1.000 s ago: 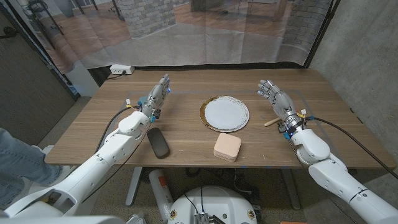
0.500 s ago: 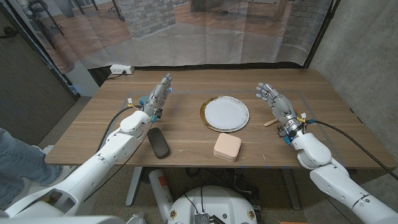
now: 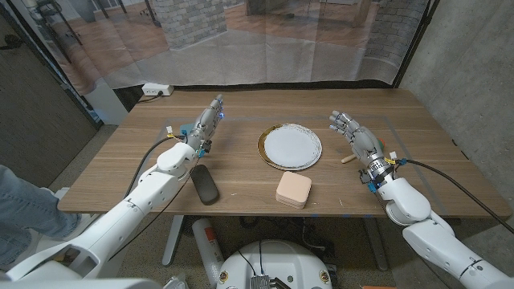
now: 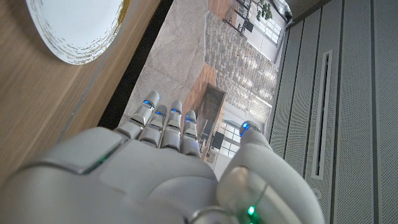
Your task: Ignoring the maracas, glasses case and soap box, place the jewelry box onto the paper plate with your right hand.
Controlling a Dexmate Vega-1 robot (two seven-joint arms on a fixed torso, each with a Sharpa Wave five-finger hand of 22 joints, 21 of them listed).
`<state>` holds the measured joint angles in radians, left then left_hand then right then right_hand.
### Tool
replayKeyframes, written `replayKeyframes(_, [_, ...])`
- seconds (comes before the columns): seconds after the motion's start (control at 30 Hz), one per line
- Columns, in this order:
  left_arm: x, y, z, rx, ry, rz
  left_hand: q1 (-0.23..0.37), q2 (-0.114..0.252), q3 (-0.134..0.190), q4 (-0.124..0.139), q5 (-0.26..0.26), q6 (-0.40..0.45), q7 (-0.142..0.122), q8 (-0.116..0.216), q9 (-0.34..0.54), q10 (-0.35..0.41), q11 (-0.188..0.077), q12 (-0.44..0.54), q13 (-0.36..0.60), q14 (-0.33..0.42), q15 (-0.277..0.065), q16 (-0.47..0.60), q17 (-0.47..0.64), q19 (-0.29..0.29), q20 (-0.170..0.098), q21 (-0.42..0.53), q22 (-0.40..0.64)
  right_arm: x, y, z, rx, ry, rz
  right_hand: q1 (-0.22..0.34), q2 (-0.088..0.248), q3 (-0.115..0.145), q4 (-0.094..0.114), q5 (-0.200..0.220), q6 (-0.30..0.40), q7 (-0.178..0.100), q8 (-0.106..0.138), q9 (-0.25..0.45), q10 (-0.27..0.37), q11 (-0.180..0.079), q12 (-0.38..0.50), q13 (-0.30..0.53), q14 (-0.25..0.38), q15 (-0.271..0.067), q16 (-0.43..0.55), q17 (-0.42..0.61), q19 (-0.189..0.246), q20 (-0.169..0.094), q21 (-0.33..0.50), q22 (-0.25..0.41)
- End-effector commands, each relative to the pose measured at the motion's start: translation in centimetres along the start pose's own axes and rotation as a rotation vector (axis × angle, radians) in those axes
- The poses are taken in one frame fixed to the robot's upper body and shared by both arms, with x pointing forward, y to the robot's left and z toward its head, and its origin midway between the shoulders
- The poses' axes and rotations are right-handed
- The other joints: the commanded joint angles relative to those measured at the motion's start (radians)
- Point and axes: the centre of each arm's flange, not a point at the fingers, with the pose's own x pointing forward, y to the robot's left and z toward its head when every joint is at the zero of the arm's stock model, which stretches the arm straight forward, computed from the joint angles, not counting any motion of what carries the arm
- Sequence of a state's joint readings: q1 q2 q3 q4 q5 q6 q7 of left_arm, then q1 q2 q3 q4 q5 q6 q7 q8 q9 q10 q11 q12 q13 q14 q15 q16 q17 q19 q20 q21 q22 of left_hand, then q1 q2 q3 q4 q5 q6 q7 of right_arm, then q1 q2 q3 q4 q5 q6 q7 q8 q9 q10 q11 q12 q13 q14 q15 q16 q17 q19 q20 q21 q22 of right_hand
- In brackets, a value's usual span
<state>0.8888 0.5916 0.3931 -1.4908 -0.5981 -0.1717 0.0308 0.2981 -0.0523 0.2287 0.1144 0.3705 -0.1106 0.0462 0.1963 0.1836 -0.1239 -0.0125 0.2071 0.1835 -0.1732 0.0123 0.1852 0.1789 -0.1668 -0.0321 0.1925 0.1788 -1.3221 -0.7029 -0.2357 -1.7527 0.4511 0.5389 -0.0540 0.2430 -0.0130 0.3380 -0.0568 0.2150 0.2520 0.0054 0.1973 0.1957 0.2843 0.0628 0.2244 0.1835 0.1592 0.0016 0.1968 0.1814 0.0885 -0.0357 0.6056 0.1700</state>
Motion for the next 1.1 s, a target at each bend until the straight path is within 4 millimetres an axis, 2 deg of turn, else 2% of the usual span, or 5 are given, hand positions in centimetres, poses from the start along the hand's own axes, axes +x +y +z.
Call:
replayKeyframes(0.03, [-0.7, -0.2, -0.2, 0.001, 0.001, -0.004, 0.01, 0.002, -0.002, -0.006, 0.001, 0.001, 0.004, 0.004, 0.002, -0.001, 0.003, 0.002, 0.004, -0.035, -0.001, 0.004, 0.003, -0.069, -0.01, 0.006, 0.003, -1.0, 1.1, 0.6, -0.05, -0.004, 0.03, 0.011, 0.003, 0.003, -0.007, -0.002, 0.009, -0.005, 0.009, 0.0, 0.009, -0.001, 0.006, 0.005, 0.01, -0.002, 0.004, 0.003, 0.006, -0.003, -0.005, 0.002])
replayKeyframes(1.1, [-0.5, 0.1, 0.0, 0.009, -0.001, -0.012, 0.015, 0.006, -0.007, -0.008, -0.002, 0.004, 0.0, 0.004, 0.002, 0.003, -0.002, 0.002, 0.004, -0.033, -0.001, 0.003, 0.003, -0.072, -0.006, 0.006, 0.004, -2.3, 4.0, 2.3, -0.149, -0.057, 0.099, 0.013, 0.002, 0.001, -0.012, -0.001, 0.009, -0.009, 0.006, -0.001, 0.01, -0.002, 0.004, 0.005, 0.009, -0.003, 0.0, 0.003, 0.005, 0.005, -0.025, 0.002])
